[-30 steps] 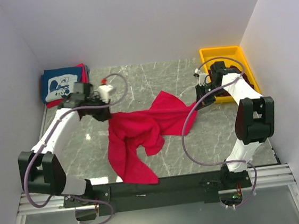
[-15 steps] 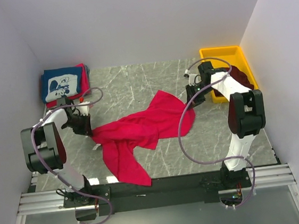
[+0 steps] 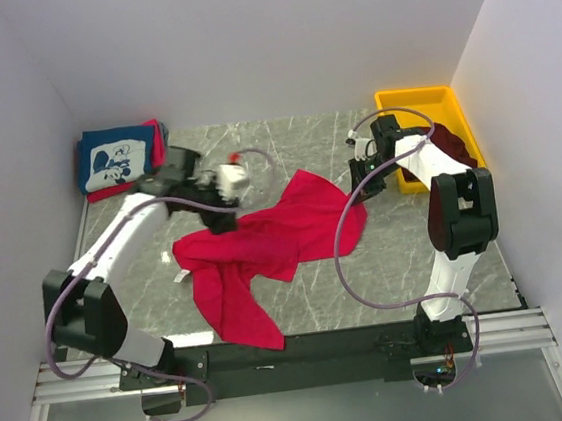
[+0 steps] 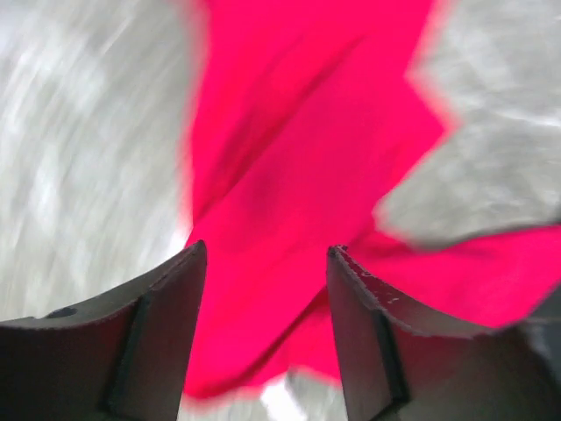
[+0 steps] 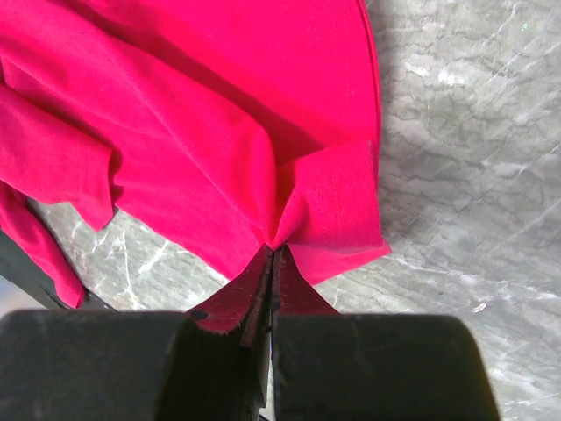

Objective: Fold and stack the t-shirts
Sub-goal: Flatten the tshirt out

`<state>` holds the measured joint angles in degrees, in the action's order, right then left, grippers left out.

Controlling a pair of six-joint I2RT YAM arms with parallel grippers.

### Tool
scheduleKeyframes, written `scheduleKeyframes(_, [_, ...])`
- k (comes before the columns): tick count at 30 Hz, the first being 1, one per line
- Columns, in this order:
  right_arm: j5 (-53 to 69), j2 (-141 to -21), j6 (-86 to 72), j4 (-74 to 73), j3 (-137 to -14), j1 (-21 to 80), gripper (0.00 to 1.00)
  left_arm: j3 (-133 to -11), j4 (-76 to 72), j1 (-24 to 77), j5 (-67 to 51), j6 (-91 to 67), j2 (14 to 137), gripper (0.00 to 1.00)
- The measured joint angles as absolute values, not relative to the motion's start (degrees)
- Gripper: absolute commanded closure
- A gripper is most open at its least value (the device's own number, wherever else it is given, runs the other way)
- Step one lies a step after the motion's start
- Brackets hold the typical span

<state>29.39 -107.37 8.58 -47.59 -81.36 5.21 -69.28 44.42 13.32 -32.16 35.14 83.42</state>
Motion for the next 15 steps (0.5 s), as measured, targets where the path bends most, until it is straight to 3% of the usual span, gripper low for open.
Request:
scheduleKeyframes(6, [29.5, -107.4, 8.1, -47.3, -80.9, 5.2, 1.00, -76.2, 42.5, 32.5, -32.8, 35.4, 94.2, 0.43])
scheduleKeyframes(15, [29.4, -107.4, 7.7, -47.1, -79.0, 5.2, 1.00, -78.0, 39.3, 40.9, -27.7, 35.2, 107.7, 0.44])
